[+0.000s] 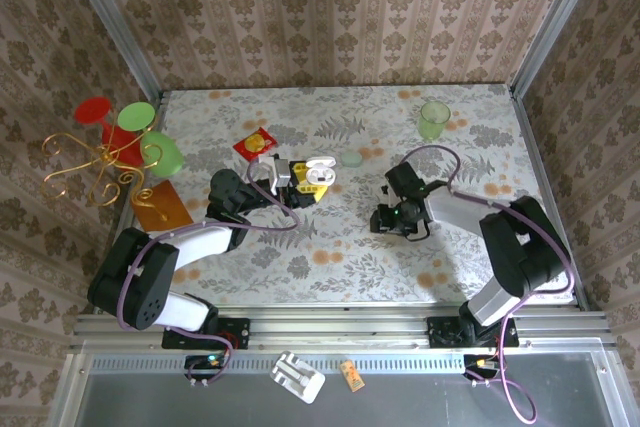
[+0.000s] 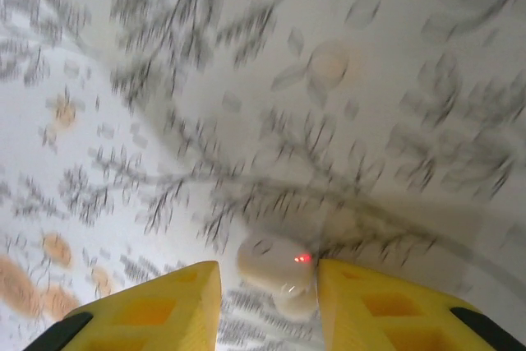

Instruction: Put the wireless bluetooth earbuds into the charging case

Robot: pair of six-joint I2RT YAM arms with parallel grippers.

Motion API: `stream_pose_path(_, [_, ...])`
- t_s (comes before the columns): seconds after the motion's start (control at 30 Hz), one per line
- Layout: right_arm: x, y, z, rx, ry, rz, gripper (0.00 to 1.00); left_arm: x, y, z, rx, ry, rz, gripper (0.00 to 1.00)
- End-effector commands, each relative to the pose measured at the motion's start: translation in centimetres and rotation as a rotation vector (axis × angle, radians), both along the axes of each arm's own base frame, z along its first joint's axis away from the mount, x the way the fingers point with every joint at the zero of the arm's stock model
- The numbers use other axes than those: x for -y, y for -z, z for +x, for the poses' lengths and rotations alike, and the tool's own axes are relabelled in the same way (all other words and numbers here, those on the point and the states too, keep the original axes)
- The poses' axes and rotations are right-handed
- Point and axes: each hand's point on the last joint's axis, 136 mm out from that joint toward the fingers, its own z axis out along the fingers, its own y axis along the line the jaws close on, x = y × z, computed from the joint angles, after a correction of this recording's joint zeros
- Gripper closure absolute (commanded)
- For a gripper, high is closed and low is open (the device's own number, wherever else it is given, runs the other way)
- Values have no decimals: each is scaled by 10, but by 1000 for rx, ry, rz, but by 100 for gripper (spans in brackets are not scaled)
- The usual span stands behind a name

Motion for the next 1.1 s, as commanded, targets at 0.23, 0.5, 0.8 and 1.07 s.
stream_pose_path(0.23, [0,-32,1,93,24,-18,58,-6,-12,-5,63,-10,-29,80])
stream_pose_path(0.5, [-1,-22,23,87,-45,-31,58,-8,-12,-8,58,-13,-30,80])
stream_pose_path(0.8, [-5,-1,21,32,-135,-9,60,-6,-9,-6,48,-12,-21,80])
stream_pose_path(1.07, [-7,6,7,-6,-133,29,66,-4,-6,-4,40,-8,-16,81])
